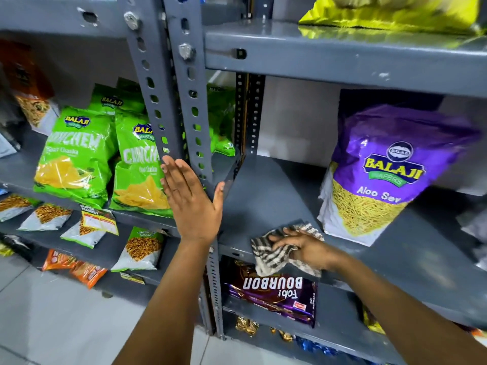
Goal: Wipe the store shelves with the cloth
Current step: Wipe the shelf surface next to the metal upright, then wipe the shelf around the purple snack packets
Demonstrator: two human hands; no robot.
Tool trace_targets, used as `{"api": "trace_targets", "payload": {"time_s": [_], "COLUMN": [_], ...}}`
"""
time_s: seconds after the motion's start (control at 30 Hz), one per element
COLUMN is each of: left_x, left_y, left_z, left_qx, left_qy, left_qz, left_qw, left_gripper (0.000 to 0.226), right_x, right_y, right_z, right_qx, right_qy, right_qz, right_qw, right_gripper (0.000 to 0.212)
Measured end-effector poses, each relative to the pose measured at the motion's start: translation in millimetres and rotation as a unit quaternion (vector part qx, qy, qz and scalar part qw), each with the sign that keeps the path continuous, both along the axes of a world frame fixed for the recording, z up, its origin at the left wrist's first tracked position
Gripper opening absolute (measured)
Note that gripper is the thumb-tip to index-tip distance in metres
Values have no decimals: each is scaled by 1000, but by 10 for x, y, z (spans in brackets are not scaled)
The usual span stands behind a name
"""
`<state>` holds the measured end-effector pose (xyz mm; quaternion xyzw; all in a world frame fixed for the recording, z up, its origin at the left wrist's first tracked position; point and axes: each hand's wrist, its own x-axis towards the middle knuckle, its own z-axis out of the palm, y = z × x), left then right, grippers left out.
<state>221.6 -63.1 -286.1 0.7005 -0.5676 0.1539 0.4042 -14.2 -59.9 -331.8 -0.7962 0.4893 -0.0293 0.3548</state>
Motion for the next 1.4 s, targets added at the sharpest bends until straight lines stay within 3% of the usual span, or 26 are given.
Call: {"api": "trace_targets", "payload": {"time_s": [0.1, 0.23, 0.3, 0.4, 0.73, 0.97, 1.13, 1.3, 1.4], "left_x": [-21, -174, -308, -476, -992, -1513, -1833, -2098, -2168], "left_y": [123, 349, 422, 448, 455, 363, 352, 295, 277], "left_z": [47, -77, -167, -255, -619, -713, -779, -758, -791], "left_qx": [41, 64, 74, 98, 262, 340, 361, 359, 358], "left_qy": [2, -74, -118, -100, 15, -7, -23, 19, 10], "left_qz": [-6, -52, -107, -152, -190, -207, -204, -160, -130], "left_qw": [999, 994, 984, 978, 946, 917, 910, 919, 925], "left_gripper": [78, 75, 70, 65, 78, 58, 58, 58, 61], "right_x": [-161, 299, 552, 601, -356, -990, -1428, -1813, -1985], "right_y": [148, 72, 112, 258, 603, 886, 1063, 1235, 1198], "right_z": [167, 296, 169, -121, -222, -286, -352, -331, -150], "right_qx": [25, -104, -96, -131, -191, -215, -246, -251, -161], "right_qy": [-12, -47, 6, 102, 95, 92, 157, 171, 108], "right_qz": [-39, -125, -86, -13, -106, -172, -211, -256, -236], "right_qw": [999, 986, 992, 986, 971, 957, 933, 918, 952], "right_gripper": [43, 40, 43, 61, 58, 59, 79, 64, 50]}}
